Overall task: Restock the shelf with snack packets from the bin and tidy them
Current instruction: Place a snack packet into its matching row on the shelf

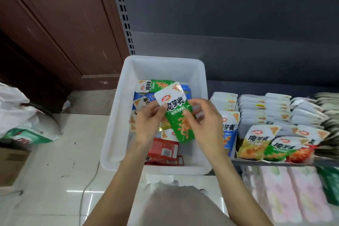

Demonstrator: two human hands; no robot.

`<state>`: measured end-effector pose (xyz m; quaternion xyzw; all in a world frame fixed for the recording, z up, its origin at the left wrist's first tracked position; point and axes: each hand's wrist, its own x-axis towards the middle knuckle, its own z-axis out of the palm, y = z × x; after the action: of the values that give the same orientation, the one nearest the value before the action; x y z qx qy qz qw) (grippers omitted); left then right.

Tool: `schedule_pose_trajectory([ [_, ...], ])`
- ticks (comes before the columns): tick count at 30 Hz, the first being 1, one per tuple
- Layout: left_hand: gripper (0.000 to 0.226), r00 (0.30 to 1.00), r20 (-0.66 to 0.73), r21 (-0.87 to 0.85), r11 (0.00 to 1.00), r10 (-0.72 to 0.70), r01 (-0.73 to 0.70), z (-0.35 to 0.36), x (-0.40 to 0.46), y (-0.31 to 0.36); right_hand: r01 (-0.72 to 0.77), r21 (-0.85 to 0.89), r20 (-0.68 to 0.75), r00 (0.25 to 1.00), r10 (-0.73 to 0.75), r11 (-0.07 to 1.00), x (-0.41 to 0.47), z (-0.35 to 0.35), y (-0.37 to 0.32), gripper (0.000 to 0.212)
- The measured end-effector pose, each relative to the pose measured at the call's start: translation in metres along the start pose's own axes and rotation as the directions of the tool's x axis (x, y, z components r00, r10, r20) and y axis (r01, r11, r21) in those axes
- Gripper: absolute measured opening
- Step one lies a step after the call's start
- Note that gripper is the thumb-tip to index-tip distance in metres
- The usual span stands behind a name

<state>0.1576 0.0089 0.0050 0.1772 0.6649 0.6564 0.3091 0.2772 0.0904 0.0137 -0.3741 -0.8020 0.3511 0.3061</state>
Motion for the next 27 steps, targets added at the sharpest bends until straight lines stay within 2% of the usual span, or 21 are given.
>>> schedule_pose_trajectory([
  [3,0.014,0.982,0.135,0.051,0.989,0.132,-0.139,0.016,-0.019,0.019,-0.129,0.036,0.093,0.988,0.125,0.991,-0.001,-0.029,-0.001,0.046],
  [4,0.016,0.968,0.179,0.054,0.98,0.179,-0.191,0.022,-0.025,0.025,-0.145,0.05,0.137,0.981,0.137,0.988,-0.002,-0.043,-0.001,0.045],
  [7,0.017,0.915,0.233,0.082,0.93,0.331,-0.357,0.05,-0.044,0.041,-0.084,0.109,0.176,0.982,0.064,0.99,-0.01,-0.097,0.002,0.016],
  [11,0.021,0.847,0.251,0.137,0.849,0.468,-0.51,0.099,-0.067,0.038,-0.086,0.295,-0.015,0.995,0.095,0.951,-0.036,-0.182,0.026,0.008],
  [13,0.027,0.798,0.362,0.22,0.788,0.482,-0.575,0.126,-0.078,0.024,-0.118,0.356,-0.136,0.975,0.176,0.927,-0.054,-0.22,0.043,0.007],
  [15,0.036,0.732,0.487,0.364,0.651,0.476,-0.666,0.152,-0.086,0.004,-0.162,0.383,-0.214,0.942,0.258,0.91,-0.07,-0.249,0.064,0.008],
  [17,0.043,0.681,0.558,0.452,0.514,0.474,-0.729,0.172,-0.09,-0.016,-0.201,0.371,-0.219,0.93,0.295,0.907,-0.079,-0.261,0.085,0.01],
  [19,0.048,0.676,0.576,0.487,0.47,0.46,-0.736,0.187,-0.092,-0.03,-0.222,0.356,-0.16,0.943,0.293,0.908,-0.08,-0.26,0.106,0.012],
  [23,0.05,0.677,0.585,0.462,0.503,0.447,-0.731,0.2,-0.095,-0.041,-0.229,0.224,0.041,0.973,0.225,0.947,-0.065,-0.234,0.138,0.011],
  [27,0.042,0.713,0.543,0.46,0.552,0.445,-0.695,0.21,-0.1,-0.041,-0.093,-0.035,0.037,0.995,0.095,0.995,-0.053,-0.211,0.165,0.009],
])
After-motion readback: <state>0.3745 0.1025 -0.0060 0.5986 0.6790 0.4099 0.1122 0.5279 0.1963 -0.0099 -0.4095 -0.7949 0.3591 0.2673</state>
